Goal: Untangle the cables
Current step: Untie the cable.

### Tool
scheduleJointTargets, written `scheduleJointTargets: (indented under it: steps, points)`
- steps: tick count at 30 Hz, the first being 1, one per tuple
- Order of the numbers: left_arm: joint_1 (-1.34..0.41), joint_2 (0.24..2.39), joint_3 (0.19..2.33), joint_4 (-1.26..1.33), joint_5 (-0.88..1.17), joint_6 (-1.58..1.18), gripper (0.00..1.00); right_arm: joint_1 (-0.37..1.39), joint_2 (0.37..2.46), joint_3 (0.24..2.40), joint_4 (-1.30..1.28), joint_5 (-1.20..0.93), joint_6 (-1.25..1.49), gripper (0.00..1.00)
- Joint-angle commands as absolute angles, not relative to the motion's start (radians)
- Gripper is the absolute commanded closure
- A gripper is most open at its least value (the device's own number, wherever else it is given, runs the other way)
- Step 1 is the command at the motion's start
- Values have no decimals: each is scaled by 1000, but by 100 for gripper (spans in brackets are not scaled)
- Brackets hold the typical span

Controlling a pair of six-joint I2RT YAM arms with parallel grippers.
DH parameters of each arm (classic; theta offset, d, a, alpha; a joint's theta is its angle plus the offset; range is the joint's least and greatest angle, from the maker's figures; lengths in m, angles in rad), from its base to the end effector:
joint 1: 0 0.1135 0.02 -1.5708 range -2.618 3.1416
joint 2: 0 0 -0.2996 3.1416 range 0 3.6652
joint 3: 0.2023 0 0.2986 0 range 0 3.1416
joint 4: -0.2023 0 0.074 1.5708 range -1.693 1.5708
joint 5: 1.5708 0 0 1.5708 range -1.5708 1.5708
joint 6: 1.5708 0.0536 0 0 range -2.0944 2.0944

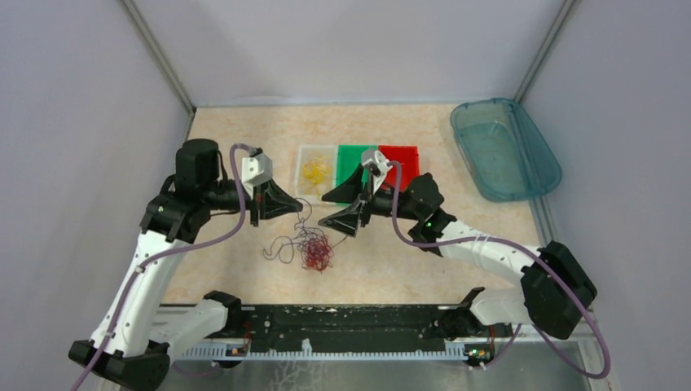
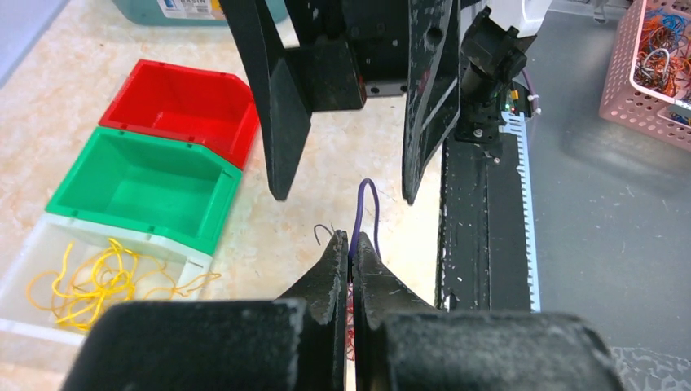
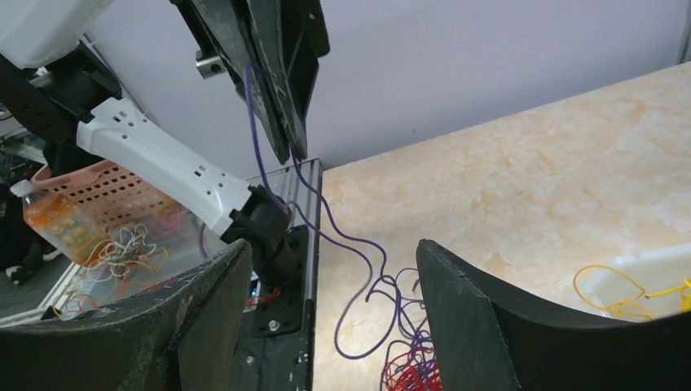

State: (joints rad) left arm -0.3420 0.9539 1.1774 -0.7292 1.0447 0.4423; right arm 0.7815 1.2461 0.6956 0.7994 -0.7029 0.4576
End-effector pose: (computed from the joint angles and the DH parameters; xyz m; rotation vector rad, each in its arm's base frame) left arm 0.1794 -0.1131 0.4323 1.2780 1.4593 -1.0019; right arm 0.2002 0.2475 0.3239 -0.8808 1.2804 1.4693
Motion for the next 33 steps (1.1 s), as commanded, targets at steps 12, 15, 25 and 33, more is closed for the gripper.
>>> scheduleJointTargets:
  steps: [12, 15, 25, 33]
  points:
    - [-357, 966, 1309, -698, 1068, 387, 100, 949, 1539, 858, 925, -608, 373, 31]
    - [-358, 969, 1338, -697, 1061, 387, 100, 952, 1585, 818, 998, -576, 412, 42]
    - [-359, 991, 1502, -658, 1015, 384, 100, 951, 1645, 600, 1150, -449, 434, 44]
    - [-359, 982, 1583, -538, 1017, 259, 100, 952, 1785, 511, 1308, -390, 515, 69]
